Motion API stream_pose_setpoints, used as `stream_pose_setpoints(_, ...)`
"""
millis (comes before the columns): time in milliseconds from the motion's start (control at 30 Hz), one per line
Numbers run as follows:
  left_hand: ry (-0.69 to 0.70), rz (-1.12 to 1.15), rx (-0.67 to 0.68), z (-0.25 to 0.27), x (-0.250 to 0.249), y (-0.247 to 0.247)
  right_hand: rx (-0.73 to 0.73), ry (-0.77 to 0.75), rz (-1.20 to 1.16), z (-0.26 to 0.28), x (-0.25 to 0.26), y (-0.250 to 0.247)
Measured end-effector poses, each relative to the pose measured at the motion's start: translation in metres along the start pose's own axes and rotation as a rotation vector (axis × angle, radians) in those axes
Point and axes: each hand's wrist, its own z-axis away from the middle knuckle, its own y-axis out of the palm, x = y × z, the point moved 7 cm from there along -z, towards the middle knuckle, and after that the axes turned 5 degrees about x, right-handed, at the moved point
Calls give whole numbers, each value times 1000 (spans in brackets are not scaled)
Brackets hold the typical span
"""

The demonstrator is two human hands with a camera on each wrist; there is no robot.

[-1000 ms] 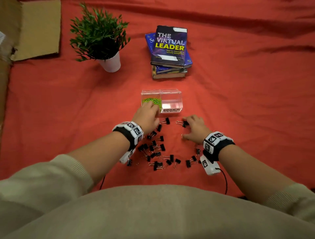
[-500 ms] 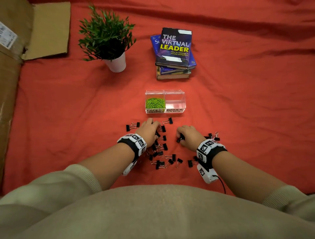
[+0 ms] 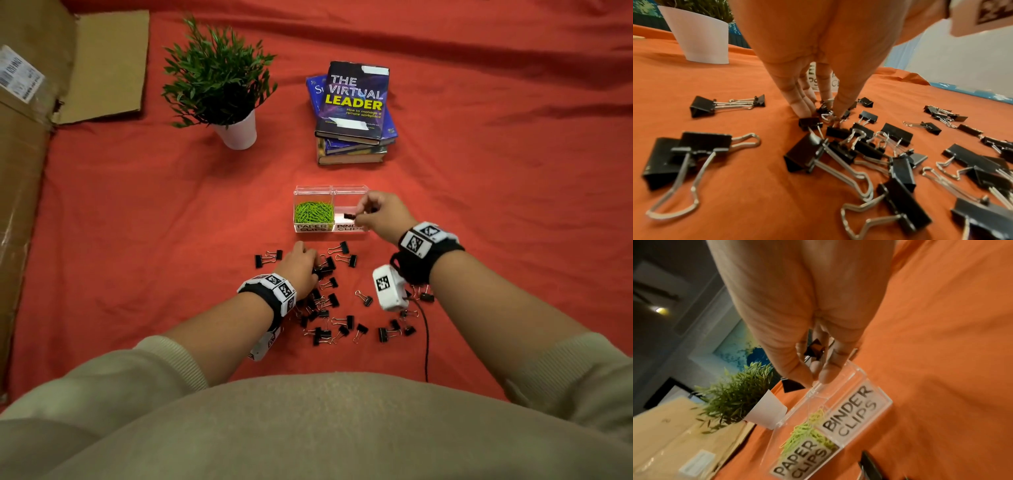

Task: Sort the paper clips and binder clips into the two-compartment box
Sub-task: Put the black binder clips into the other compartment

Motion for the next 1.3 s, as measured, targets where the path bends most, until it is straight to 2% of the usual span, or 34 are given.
stream_pose_setpoints(233, -40, 16, -17, 4, -4, -3, -44, -20, 397, -23, 16, 6)
stream_pose_setpoints(333, -17, -79, -34, 7, -12, -2, -81, -200, 557, -7, 26, 15)
stream_pose_setpoints(400, 12, -152, -32, 7, -17, 0, -3, -257, 632, 3, 19, 32)
stream_pose_setpoints(500, 28, -186, -31, 6, -20, 1, 216, -161, 790, 11, -12, 64)
stream_pose_setpoints(600, 37, -197, -30, 6, -21, 0, 307, -99, 879, 18, -35, 78)
stream_pose_setpoints(767, 44, -202, -61, 4, -20, -3, 266, -146, 861, 24, -45, 85)
stream_pose_setpoints(933, 56, -180, -87, 6, -18, -3, 174, -67, 692, 30, -53, 80)
stream_pose_setpoints(1167, 45, -105, -119, 4, -15, -3, 162, -38, 590, 37, -62, 74)
stream_pose_setpoints(1300, 50, -6, -126, 2, -14, -3, 99, 111, 394, 40, -69, 62)
